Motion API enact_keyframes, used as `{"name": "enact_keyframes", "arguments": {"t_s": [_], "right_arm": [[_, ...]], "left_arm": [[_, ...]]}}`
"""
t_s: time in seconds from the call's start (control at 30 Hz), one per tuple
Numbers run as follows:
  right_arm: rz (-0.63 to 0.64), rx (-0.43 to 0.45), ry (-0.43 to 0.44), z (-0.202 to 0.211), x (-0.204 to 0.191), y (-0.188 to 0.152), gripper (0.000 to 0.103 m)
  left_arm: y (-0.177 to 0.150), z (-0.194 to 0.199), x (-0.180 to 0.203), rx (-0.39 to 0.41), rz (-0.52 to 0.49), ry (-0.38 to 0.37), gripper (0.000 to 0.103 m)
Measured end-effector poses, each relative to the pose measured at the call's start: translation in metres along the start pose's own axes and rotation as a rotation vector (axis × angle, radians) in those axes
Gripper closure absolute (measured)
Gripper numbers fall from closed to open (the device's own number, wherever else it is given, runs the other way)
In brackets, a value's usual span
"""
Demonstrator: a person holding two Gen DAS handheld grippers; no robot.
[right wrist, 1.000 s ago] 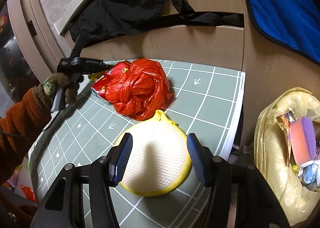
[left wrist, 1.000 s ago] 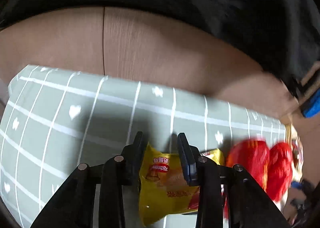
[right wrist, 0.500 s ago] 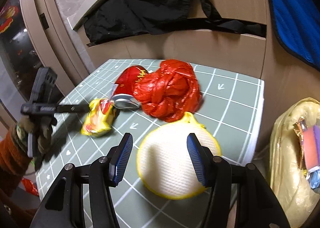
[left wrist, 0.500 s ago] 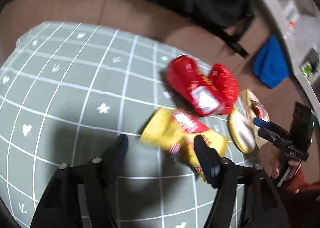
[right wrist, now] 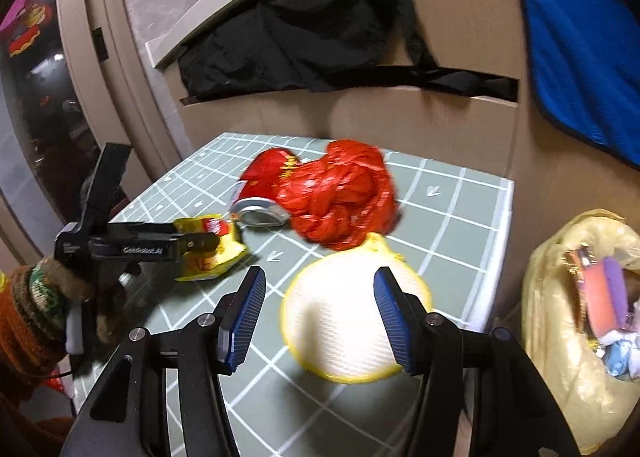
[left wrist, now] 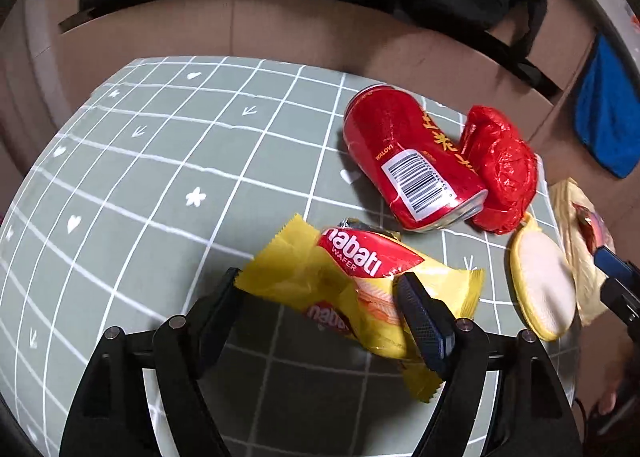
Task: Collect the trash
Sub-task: 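Lift the wafer wrapper with the left tool while the right tool grasps the red can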
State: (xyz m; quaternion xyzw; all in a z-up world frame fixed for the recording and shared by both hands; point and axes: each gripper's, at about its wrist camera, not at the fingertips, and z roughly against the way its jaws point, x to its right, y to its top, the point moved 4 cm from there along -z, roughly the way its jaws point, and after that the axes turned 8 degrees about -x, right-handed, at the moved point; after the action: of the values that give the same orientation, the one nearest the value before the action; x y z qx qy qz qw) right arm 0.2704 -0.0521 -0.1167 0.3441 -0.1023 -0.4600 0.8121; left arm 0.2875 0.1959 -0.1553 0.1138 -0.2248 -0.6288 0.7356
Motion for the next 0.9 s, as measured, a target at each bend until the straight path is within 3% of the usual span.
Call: {"name": "enact_keyframes", "arguments": {"t_s": [0.07, 0.1, 0.13, 0.17, 0.2, 0.27, 0.53, 0.77, 0.9], "right_arm": [[-0.007, 0.002, 0.006, 0.002, 0.003, -0.002, 0.049], [-0.007, 0.002, 0.006, 0.002, 0.003, -0.002, 0.049], [-0.014, 0.005, 0.007, 0.003, 0.005, -0.003, 0.049], [-0.034, 0.009, 0.011, 0.004, 0.008, -0.006, 0.049], [-0.034, 0.009, 0.011, 0.004, 0.008, -0.006, 0.049], [-0.045, 0.007, 0.017, 0.005, 0.008, -0.008, 0.049], [0.017, 0.002, -0.021, 0.008, -0.01, -0.001, 0.049], [0.172, -0.059, 0.064, -0.022, -0.065, 0.041, 0.049], [0.218, -0.086, 0.029, -0.061, -0.088, 0.075, 0.05]], "left_arm": [[-0.001, -0.001, 0.004, -0.006, 0.006, 0.014, 0.026], [-0.003, 0.001, 0.004, 0.005, 0.027, 0.003, 0.032], [-0.004, 0.003, 0.005, 0.016, 0.036, -0.002, 0.042], [-0.006, 0.005, 0.006, 0.026, 0.034, -0.023, 0.069], [-0.007, 0.004, 0.009, 0.021, 0.036, -0.054, 0.082], [-0.009, 0.004, 0.009, 0.012, 0.075, -0.151, 0.085], [-0.014, 0.056, -0.03, 0.177, 0.142, -0.211, 0.09], [-0.027, 0.094, -0.063, 0.301, 0.146, -0.138, 0.09], [-0.034, 0.105, -0.076, 0.33, 0.138, -0.155, 0.09]]}}
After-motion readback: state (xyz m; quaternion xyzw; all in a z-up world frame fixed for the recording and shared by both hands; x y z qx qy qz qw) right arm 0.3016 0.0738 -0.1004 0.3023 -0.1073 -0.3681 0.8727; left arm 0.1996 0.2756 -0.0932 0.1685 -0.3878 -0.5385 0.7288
